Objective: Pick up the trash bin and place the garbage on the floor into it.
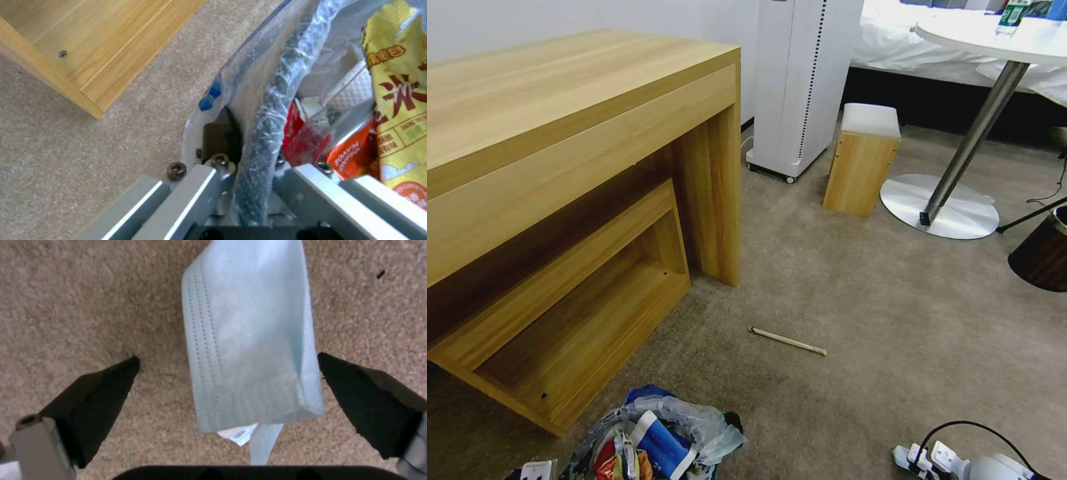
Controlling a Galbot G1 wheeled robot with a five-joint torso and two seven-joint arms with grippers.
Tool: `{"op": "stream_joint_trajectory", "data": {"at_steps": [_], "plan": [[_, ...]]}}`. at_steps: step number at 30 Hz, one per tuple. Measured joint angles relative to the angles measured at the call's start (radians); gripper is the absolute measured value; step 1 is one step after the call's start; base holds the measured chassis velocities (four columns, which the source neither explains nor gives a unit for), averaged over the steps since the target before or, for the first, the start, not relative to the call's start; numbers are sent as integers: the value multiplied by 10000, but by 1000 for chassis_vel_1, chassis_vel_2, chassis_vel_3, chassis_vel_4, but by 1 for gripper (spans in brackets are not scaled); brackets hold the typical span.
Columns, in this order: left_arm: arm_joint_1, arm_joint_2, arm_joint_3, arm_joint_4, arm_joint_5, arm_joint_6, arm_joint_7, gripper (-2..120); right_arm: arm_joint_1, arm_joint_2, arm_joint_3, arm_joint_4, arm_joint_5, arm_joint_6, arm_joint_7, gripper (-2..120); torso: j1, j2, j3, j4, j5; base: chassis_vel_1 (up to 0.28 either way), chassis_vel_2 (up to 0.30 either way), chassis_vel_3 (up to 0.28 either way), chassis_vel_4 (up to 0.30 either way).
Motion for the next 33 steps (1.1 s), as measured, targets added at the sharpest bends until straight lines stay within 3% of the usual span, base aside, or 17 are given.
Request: {"op": "stream_joint_trajectory", "data": {"at_steps": [14,27,33], "plan": [[20,-54,57,50,198,-28,75,0,342,291,-209,-224,216,213,35,100,0,3,0,-1,-9,0,0,0,0],[-46,228,-564,-434,-797,-45,-136,0,198,321,-113,-121,177,306,218,100,-1,-4,1,6,2,0,0,0,0],[62,213,-640,-551,-784,-47,-122,0,198,324,-96,-96,205,366,244,100,-1,-5,1,6,3,0,0,0,0]]}}
